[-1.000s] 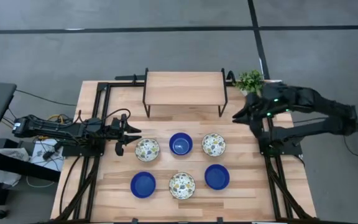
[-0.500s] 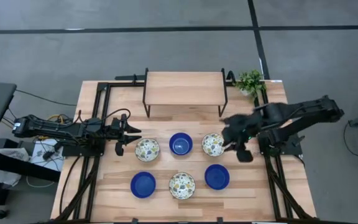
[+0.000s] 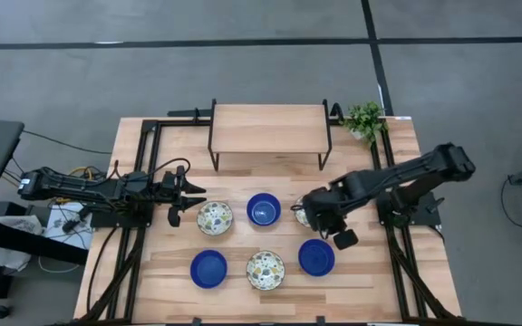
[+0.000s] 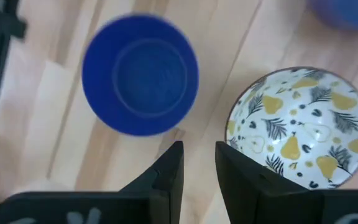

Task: Pick & Place Mini bowls
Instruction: Put the top right yellow patterned bowl on the shelf

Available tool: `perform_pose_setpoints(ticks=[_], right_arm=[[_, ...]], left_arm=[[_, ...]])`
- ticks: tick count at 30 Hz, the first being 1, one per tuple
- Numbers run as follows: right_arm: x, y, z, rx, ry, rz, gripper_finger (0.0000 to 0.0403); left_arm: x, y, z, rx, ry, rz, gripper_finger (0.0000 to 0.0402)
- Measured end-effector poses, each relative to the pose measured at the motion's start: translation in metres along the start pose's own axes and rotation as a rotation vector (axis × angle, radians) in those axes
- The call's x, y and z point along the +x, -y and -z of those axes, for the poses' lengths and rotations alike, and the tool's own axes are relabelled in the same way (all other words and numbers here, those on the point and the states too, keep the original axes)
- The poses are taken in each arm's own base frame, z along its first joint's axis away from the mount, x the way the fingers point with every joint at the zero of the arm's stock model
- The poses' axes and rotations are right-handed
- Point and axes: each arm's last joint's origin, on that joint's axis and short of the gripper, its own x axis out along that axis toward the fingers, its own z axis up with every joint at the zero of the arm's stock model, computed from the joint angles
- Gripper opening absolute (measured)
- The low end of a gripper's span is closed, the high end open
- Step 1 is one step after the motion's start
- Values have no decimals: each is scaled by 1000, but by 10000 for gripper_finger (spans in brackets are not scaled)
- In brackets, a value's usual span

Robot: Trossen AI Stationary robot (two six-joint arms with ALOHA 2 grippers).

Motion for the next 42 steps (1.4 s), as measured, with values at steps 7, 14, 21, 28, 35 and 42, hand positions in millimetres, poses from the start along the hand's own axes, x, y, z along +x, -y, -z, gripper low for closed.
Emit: perform_pose_setpoints(ticks=[7,14,21,28,35,42], right_arm=[[21,5,-6,-85,-87,-21,110],[42,15,-3,-81,-209,-34,179],[66,30,17,-24,-347,23,192],[61,39,20,-6,-303,65,165],[64,32,16,-98,-295,52,150],[67,26,8,-198,-232,65,148]], left_arm=[[0,0,0,0,0,0,122],[0,0,0,-1,0,0,122],[0,0,0,-1,0,0,122],[0,0,0,-1,0,0,122],[0,0,0,-1,0,0,122],[0,0,0,-1,0,0,122]])
